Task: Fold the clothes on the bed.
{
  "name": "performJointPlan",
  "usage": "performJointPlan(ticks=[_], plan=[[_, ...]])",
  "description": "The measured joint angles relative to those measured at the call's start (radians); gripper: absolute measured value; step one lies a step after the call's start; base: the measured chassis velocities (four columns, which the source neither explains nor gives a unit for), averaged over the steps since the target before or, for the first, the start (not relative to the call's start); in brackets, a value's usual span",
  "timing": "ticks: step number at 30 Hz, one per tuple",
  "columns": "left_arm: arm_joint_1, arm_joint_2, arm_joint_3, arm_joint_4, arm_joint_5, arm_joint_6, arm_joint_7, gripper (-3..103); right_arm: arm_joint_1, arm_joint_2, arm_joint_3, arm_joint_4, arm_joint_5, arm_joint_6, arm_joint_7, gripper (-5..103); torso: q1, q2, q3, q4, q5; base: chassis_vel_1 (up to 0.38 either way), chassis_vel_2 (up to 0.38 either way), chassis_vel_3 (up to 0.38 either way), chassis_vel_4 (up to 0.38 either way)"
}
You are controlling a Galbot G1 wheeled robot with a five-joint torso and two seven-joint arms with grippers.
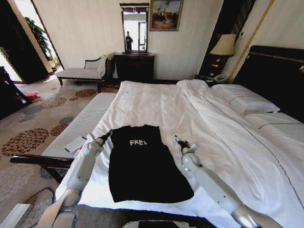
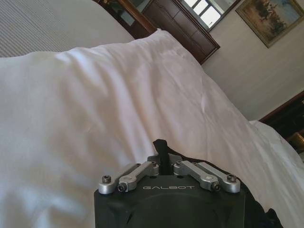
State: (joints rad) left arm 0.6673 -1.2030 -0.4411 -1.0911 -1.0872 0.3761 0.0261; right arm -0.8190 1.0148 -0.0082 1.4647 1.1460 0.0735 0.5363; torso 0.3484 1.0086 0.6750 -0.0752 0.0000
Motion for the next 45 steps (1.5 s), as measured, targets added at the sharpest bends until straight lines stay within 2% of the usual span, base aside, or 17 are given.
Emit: performJointPlan(ticks=[2,3,6,7,14,17,18,21,22,26,28,31,39,44,45], plan=[[-0.002,0.005,0.001,0.0,0.001,-0.001,0.0,3,0.01,0.0,-0.004,-0.002,0.005,-0.001,0.0,100,0.0,0.0,0.0,-0.0001,-0.0001,0.0,0.0,0.0,0.0],[-0.004,0.008,0.001,0.0,0.001,-0.002,0.0,1,0.017,-0.001,-0.01,-0.002,0.013,-0.003,0.001,100,0.0,0.0,0.0,-0.0001,-0.0001,0.0,0.0,0.0,0.0],[-0.007,0.014,0.003,0.0,0.001,-0.003,0.0,0,0.033,-0.007,-0.023,-0.001,0.035,-0.01,0.002,100,0.0,0.0,0.0,-0.0003,0.0001,0.0,0.0,0.0,0.0],[-0.015,0.028,0.008,0.003,0.001,-0.003,0.0,0,0.069,-0.021,-0.058,0.004,0.092,-0.029,0.003,100,0.0,0.0,0.0,-0.0003,-0.0002,0.0,0.0,0.0,0.0],[-0.044,0.059,0.02,0.026,-0.001,-0.003,0.0,0,0.205,-0.013,-0.182,-0.04,0.208,-0.08,0.017,100,0.0,0.0,0.0,0.0,-0.0004,0.0,0.0,0.0,0.0],[-0.062,0.069,0.028,0.033,-0.001,-0.004,-0.001,0,0.279,0.067,-0.246,-0.117,0.245,-0.111,0.017,100,0.0,0.0,0.0,-0.0001,-0.0002,0.0,0.0,0.0,0.0],[-0.062,0.069,0.028,0.033,-0.001,-0.004,-0.001,0,0.279,0.067,-0.246,-0.117,0.245,-0.111,0.017,100,0.0,0.0,0.0,-0.0001,-0.0002,0.0,0.0,0.0,0.0],[-0.067,0.072,0.029,0.034,-0.002,-0.004,-0.001,0,0.315,0.164,-0.268,-0.19,0.255,-0.115,-0.01,100,0.0,0.0,0.0,0.0,-0.0002,0.0,0.0,0.0,0.0],[-0.067,0.072,0.029,0.034,-0.002,-0.004,-0.001,0,0.315,0.164,-0.268,-0.19,0.255,-0.115,-0.01,100,0.0,0.0,0.0,0.0,-0.0002,0.0,0.0,0.0,0.0],[-0.066,0.081,0.029,0.033,-0.003,-0.005,-0.002,0,0.36,0.263,-0.281,-0.332,0.253,-0.06,-0.156,100,0.0,0.0,0.0,0.0003,-0.0003,0.0,0.0,0.0,0.0],[-0.065,0.082,0.029,0.033,-0.003,-0.005,-0.002,0,0.365,0.271,-0.281,-0.351,0.249,-0.051,-0.177,100,0.0,0.0,0.0,0.0003,-0.0003,0.0,0.0,0.0,0.0],[-0.062,0.088,0.035,0.026,-0.002,-0.006,-0.002,0,0.388,0.297,-0.274,-0.437,0.233,-0.017,-0.269,100,0.0,0.0,0.0,-0.0001,-0.0001,0.0,0.0,0.0,0.0],[-0.063,0.082,0.05,0.023,0.007,-0.01,-0.001,0,0.42,0.319,-0.237,-0.533,0.217,0.011,-0.369,100,0.0,0.0,0.0,-0.0001,0.0,0.0,0.0,0.0,0.0],[-0.063,0.081,0.057,0.022,0.011,-0.012,-0.001,0,0.43,0.328,-0.228,-0.57,0.205,0.015,-0.391,103,0.0,0.0,0.0,0.0001,0.0,0.0,0.0,0.0,0.0],[-0.063,0.081,0.057,0.022,0.012,-0.012,-0.001,0,0.43,0.327,-0.228,-0.571,0.202,0.015,-0.394,100,0.0,0.0,0.0,0.0001,0.0,0.0,0.0,0.0,0.0]])
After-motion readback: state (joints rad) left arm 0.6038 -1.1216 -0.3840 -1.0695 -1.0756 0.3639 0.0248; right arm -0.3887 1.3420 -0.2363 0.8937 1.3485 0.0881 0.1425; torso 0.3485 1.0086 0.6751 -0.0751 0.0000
